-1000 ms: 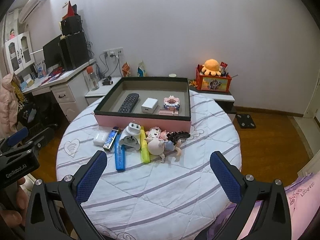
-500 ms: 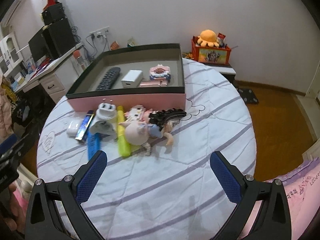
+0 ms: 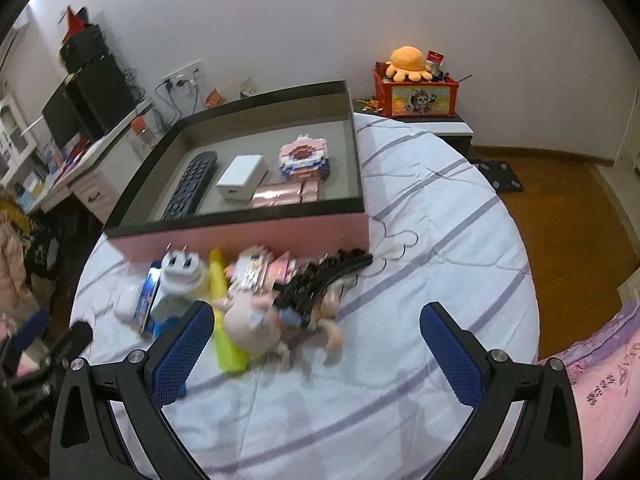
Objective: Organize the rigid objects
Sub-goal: 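Withdraw both tools from the box toward the remaining objects, then grasp the black hair clip with the right tool while the left tool grasps the white plug adapter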
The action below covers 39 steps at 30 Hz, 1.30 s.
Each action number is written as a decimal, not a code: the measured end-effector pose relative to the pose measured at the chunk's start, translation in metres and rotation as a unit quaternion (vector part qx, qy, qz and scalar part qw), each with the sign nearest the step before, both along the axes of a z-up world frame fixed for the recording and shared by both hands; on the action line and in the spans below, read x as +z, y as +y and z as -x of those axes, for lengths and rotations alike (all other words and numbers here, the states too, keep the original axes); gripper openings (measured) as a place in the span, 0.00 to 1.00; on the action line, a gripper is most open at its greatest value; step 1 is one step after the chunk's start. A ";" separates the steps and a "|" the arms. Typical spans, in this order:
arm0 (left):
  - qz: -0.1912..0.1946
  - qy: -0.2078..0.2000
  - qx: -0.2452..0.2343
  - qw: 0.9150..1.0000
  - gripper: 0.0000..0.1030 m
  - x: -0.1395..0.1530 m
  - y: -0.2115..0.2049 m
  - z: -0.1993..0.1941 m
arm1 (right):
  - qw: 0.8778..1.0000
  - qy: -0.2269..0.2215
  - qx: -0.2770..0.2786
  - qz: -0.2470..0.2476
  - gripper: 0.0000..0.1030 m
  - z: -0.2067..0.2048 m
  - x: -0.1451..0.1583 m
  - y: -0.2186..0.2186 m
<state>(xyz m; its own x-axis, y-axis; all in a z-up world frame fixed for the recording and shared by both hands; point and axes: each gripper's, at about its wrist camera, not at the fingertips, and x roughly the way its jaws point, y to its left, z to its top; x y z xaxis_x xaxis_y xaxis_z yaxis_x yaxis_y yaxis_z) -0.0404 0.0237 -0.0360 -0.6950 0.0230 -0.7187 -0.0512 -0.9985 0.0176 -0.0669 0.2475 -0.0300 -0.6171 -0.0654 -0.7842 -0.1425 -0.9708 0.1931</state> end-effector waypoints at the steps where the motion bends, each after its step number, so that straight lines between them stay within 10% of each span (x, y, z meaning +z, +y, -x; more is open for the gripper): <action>1: 0.001 0.000 0.000 1.000 1.00 -0.001 0.002 0.003 | 1.000 -0.002 -0.002 0.003 1.00 0.004 -0.001 0.001; 8: 0.004 -0.007 -0.004 1.000 1.00 -0.005 0.010 0.019 | 0.999 -0.032 -0.004 0.027 0.69 0.027 -0.018 0.009; 23: 0.011 -0.024 -0.006 1.000 1.00 -0.017 0.019 0.033 | 0.979 -0.058 -0.018 0.195 0.54 0.043 -0.040 0.030; 35: 0.012 -0.028 -0.007 1.000 1.00 -0.020 0.018 0.035 | 0.979 -0.073 -0.035 0.186 0.54 0.052 -0.045 0.021; 39: 0.013 -0.027 -0.008 1.000 1.00 -0.021 0.019 0.034 | 0.984 -0.071 -0.026 0.159 0.32 0.054 -0.044 0.018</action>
<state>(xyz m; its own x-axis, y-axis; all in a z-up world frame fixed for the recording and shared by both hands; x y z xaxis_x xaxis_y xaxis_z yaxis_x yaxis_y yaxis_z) -0.0741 0.0427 -0.0567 -0.6547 0.0142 -0.7557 -0.0692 -0.9968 0.0412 -0.1210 0.2656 -0.0744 -0.5109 -0.2928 -0.8082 -0.2380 -0.8553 0.4603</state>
